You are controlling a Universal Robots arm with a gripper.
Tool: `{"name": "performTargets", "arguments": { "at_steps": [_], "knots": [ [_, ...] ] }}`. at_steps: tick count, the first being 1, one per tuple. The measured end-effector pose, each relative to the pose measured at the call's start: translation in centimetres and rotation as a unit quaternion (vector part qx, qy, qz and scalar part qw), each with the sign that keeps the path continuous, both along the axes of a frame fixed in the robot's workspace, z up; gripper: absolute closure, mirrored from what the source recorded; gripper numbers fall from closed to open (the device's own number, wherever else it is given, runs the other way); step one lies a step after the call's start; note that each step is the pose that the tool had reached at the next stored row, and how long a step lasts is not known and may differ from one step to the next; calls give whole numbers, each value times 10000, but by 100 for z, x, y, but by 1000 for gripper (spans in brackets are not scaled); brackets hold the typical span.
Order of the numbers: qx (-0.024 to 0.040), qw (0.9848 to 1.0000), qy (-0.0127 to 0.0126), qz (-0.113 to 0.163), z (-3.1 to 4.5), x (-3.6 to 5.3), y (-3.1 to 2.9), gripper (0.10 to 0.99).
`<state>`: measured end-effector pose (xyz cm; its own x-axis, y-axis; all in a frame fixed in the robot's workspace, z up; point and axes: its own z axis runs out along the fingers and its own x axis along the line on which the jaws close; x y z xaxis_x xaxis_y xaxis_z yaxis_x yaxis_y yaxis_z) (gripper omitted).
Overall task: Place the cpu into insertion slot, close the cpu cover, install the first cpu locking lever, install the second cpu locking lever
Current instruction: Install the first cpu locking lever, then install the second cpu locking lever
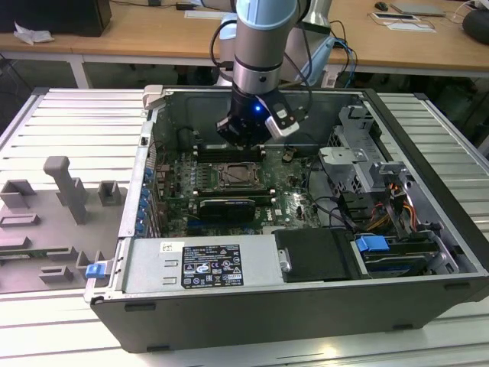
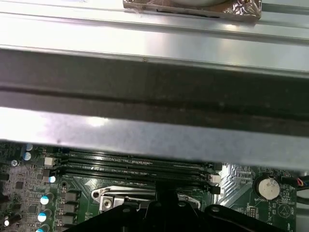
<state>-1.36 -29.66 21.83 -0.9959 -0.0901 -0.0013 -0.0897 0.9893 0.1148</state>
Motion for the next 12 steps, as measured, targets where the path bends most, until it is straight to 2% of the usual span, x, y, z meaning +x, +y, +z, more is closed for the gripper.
{"name": "performTargets", "arguments": {
  "at_steps": [10,12],
  "knots": [
    [0,10000,0,0,0,0,-48,980],
    [0,10000,0,0,0,0,-86,980]
  ]
}}
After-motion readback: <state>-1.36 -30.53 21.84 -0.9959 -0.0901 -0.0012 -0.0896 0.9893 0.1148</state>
